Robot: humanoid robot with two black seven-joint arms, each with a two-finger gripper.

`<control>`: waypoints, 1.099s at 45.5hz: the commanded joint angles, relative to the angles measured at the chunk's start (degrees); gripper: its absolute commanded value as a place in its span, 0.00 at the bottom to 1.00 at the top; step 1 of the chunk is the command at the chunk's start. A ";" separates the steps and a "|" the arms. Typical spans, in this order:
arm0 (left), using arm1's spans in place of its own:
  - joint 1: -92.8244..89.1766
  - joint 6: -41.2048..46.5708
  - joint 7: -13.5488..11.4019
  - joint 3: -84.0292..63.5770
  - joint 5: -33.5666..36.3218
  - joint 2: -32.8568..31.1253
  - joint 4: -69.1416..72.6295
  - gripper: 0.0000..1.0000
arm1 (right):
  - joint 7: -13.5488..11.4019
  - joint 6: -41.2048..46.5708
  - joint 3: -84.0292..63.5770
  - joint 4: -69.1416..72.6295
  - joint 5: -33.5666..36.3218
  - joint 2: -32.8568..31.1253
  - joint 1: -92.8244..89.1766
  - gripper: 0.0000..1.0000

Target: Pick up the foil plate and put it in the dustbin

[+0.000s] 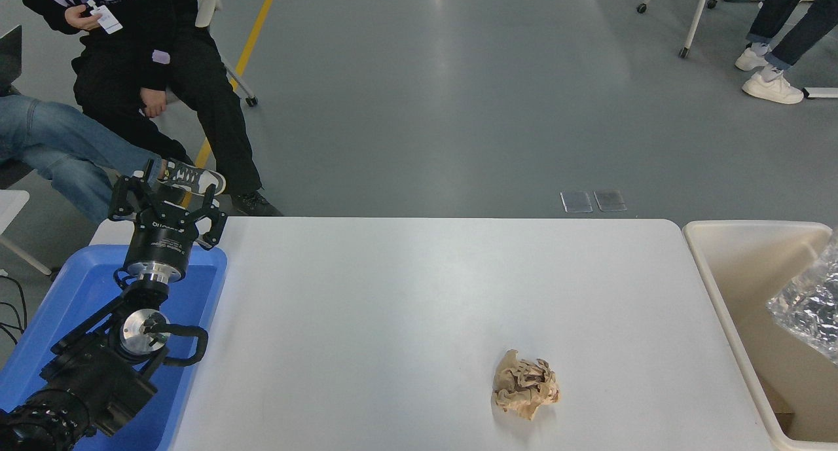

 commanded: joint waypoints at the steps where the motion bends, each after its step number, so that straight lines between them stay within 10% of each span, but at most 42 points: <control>1: 0.00 0.01 0.00 -0.06 0.03 0.00 0.00 0.99 | -0.09 -6.68 3.09 0.63 -0.03 0.22 -0.07 0.70; 16: 0.00 0.01 0.00 0.03 0.03 0.00 0.00 0.99 | 0.00 -7.21 2.75 17.46 -0.47 -5.30 8.87 0.96; 39: 0.00 0.01 0.00 -0.06 0.03 0.00 0.00 0.99 | 0.00 -4.58 -20.18 61.43 -0.91 -8.40 45.97 1.00; 50: 0.00 0.01 0.00 0.03 0.03 0.00 0.00 0.99 | 0.00 15.34 -30.91 68.57 -0.99 -1.46 64.43 1.00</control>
